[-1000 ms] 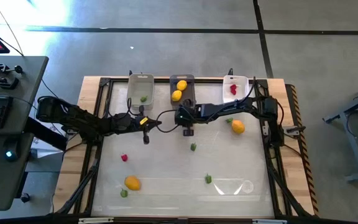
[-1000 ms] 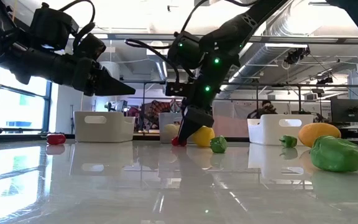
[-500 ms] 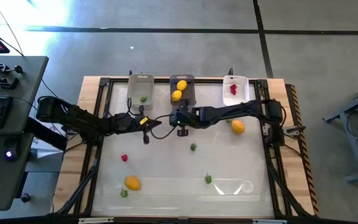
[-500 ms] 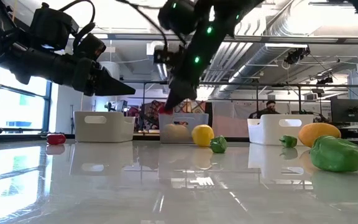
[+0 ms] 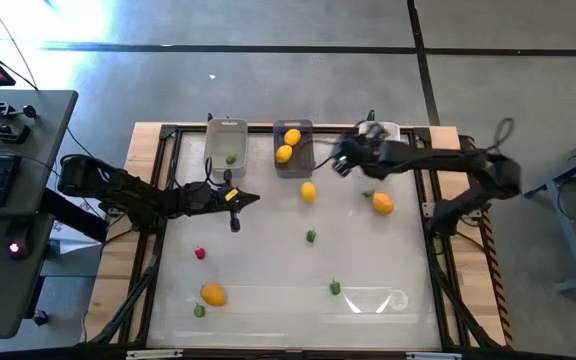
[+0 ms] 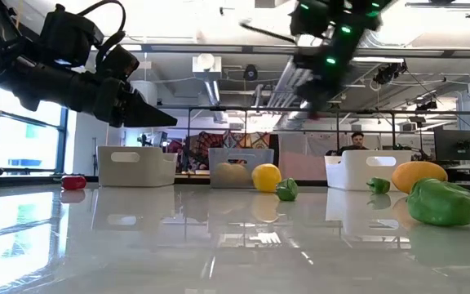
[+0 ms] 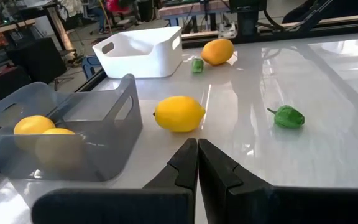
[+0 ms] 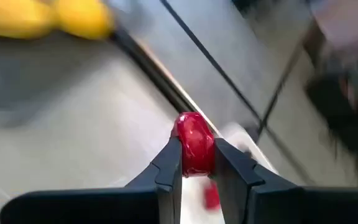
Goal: Sort produce into baskets
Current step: Put the top right red bell pepper into the white bin
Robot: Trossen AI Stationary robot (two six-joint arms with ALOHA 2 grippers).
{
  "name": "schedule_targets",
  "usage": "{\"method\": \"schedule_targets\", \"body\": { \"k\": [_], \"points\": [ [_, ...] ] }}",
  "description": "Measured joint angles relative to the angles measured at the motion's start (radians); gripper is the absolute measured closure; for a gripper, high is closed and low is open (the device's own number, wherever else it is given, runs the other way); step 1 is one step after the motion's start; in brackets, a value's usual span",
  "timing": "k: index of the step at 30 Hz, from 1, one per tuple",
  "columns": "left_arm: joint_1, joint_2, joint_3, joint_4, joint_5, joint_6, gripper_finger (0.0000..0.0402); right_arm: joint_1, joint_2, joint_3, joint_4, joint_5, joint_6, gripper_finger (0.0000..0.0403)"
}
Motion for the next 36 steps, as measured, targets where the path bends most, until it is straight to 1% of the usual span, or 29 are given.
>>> {"method": "schedule_targets", "body": {
  "k": [3, 6, 11, 13, 16, 20, 22, 29, 36],
  "points": [
    [0.000, 0.000, 0.000, 0.000, 0.000, 0.000, 0.0401, -0.099, -0.090, -0.114, 0.004, -0.023, 0.084, 0.0346],
    [0.000, 0.000, 0.000, 0.001, 0.000, 0.000, 0.0401, -0.198, -0.139, -0.213, 0.046, -0.095, 0.104, 0.0346],
    [0.000, 0.000, 0.000, 0.001, 0.000, -0.001, 0.0401, -0.325, -0.137, -0.311, 0.175, -0.230, 0.083, 0.0346],
    [0.000, 0.000, 0.000, 0.001, 0.000, -0.001, 0.0401, -0.365, -0.128, -0.328, 0.212, -0.244, 0.074, 0.0346],
    [0.000, 0.000, 0.000, 0.001, 0.000, -0.006, 0.0401, -0.420, -0.115, -0.333, 0.216, -0.284, 0.077, 0.0346],
    [0.000, 0.000, 0.000, 0.000, 0.000, 0.000, 0.0401, -0.469, -0.101, -0.333, 0.214, -0.366, 0.081, 0.0345],
    [0.000, 0.000, 0.000, -0.003, 0.000, 0.000, 0.0401, -0.484, -0.095, -0.333, 0.213, -0.382, 0.082, 0.0345],
    [0.000, 0.000, 0.000, -0.004, 0.000, 0.000, 0.0401, -0.510, -0.072, -0.333, 0.209, -0.398, 0.107, 0.0339],
    [0.000, 0.000, 0.000, -0.005, 0.000, 0.000, 0.0401, -0.530, -0.053, -0.333, 0.205, -0.392, 0.127, 0.0301]
  ]
}}
